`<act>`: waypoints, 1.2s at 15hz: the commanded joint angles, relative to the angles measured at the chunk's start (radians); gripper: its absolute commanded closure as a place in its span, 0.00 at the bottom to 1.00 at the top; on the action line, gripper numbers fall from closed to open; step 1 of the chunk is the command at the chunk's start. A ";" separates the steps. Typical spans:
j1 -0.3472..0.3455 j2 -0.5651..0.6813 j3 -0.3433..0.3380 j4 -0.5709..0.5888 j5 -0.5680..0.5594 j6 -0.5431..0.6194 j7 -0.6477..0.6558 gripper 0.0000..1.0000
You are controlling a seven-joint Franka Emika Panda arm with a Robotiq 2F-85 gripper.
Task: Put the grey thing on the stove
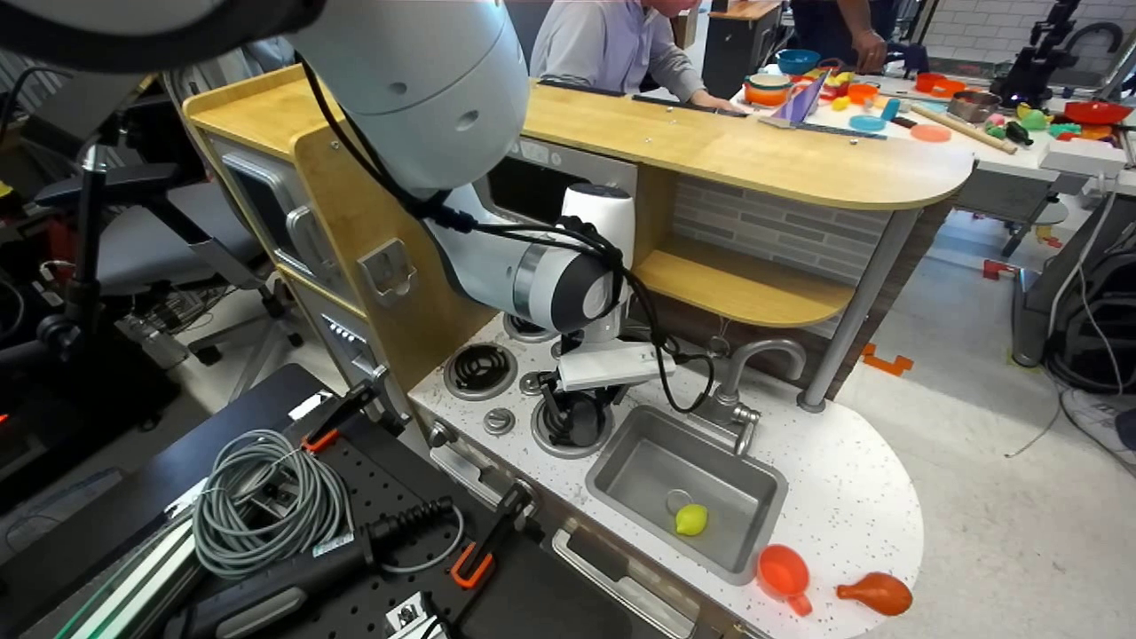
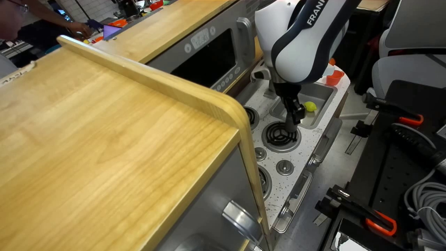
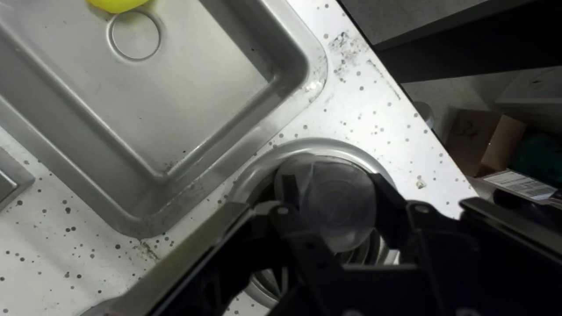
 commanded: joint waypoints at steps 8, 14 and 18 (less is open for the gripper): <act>0.064 0.034 -0.029 0.020 0.001 -0.055 0.221 0.81; 0.082 0.052 -0.034 0.064 0.007 -0.088 0.274 0.81; 0.083 0.055 -0.025 0.076 0.013 -0.100 0.325 0.81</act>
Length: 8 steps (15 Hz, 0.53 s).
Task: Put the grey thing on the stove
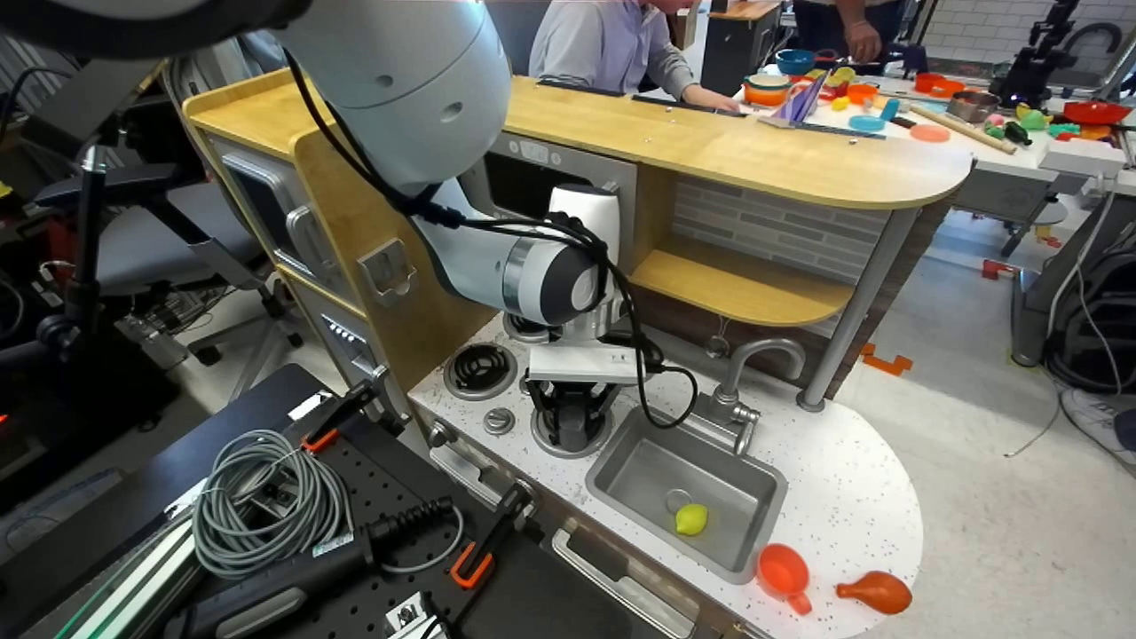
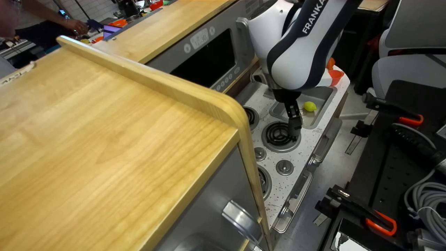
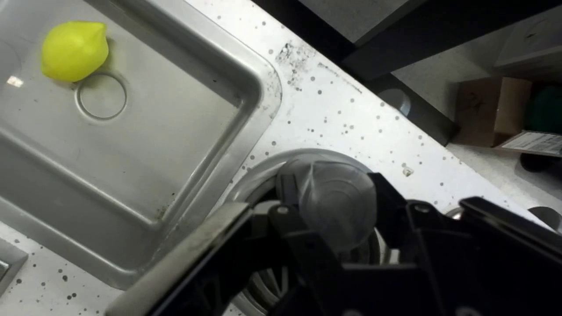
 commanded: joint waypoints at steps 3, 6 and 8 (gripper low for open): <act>0.026 0.057 0.005 0.084 0.009 -0.055 0.066 0.32; 0.030 0.064 -0.001 0.083 -0.001 -0.070 0.072 0.17; 0.010 0.029 0.005 0.010 -0.003 -0.006 0.061 0.02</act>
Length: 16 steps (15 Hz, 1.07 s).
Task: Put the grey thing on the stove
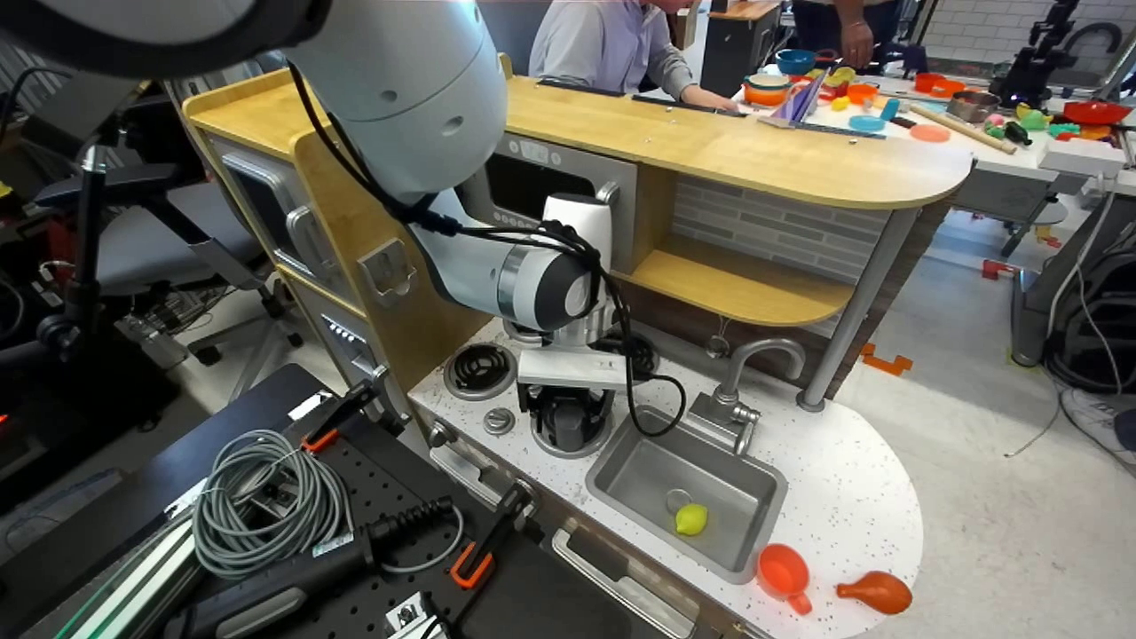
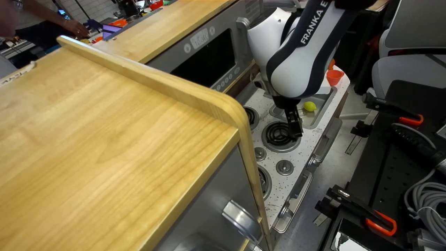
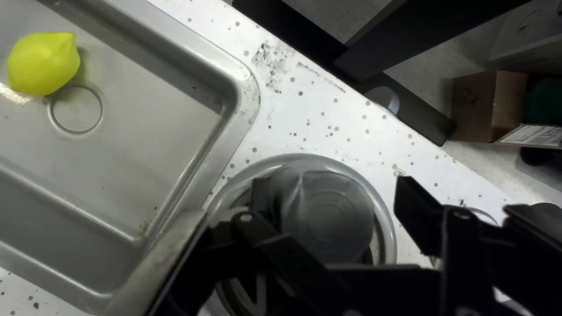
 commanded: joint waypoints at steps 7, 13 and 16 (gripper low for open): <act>-0.003 0.007 0.002 0.002 -0.003 -0.001 0.002 0.02; -0.022 -0.032 0.004 -0.056 0.004 0.022 -0.002 0.00; -0.060 -0.118 0.011 -0.149 0.015 0.050 -0.015 0.00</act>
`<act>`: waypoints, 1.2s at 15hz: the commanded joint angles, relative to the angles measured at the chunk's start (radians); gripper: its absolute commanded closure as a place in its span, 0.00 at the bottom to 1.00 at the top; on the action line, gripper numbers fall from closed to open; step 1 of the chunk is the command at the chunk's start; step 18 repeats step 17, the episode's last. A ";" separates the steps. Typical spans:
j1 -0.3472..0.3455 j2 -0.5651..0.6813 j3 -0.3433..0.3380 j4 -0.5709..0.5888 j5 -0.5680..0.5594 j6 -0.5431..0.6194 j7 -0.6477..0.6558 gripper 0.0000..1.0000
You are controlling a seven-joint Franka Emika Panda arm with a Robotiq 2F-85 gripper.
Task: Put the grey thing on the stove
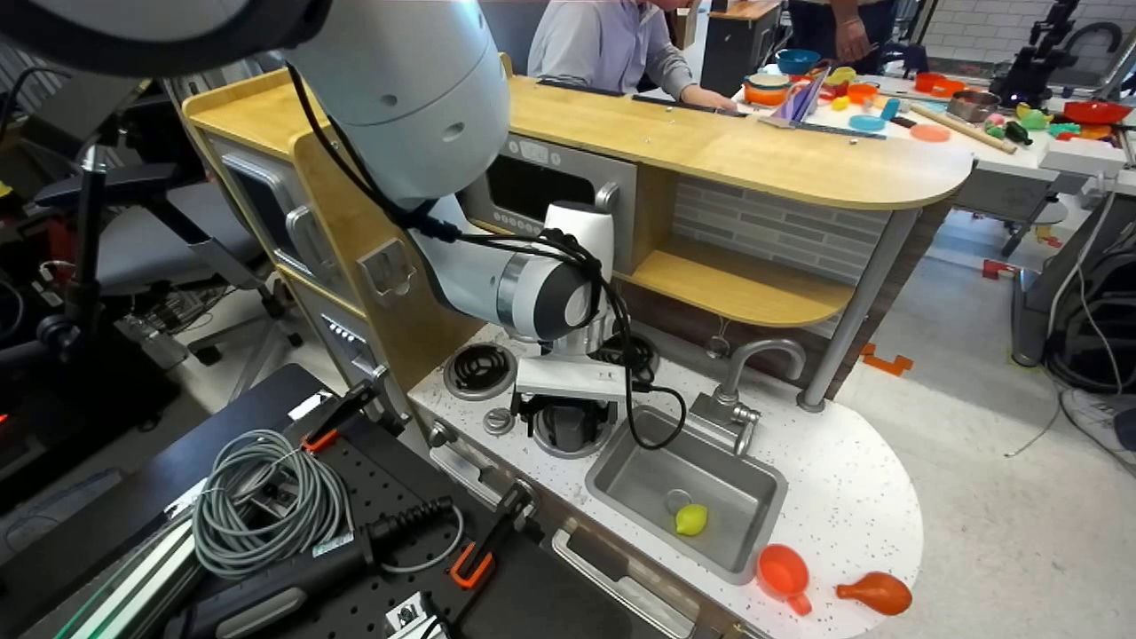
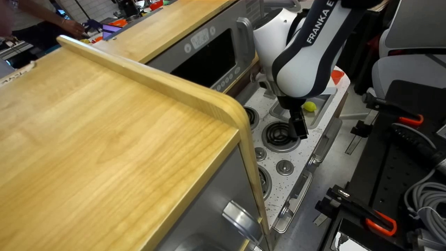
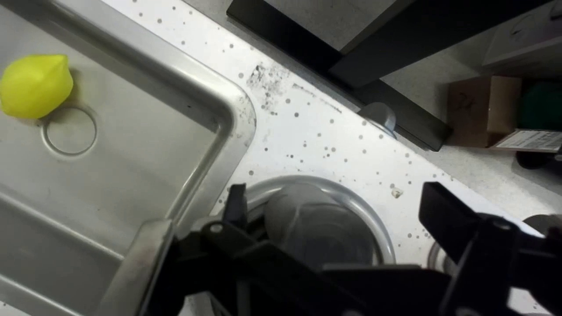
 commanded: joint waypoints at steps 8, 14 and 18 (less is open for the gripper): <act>-0.158 -0.398 0.018 -0.359 0.062 0.110 -0.057 0.00; -0.108 -0.302 -0.015 -0.267 0.035 0.080 -0.032 0.00; -0.107 -0.297 -0.014 -0.264 0.034 0.080 -0.032 0.00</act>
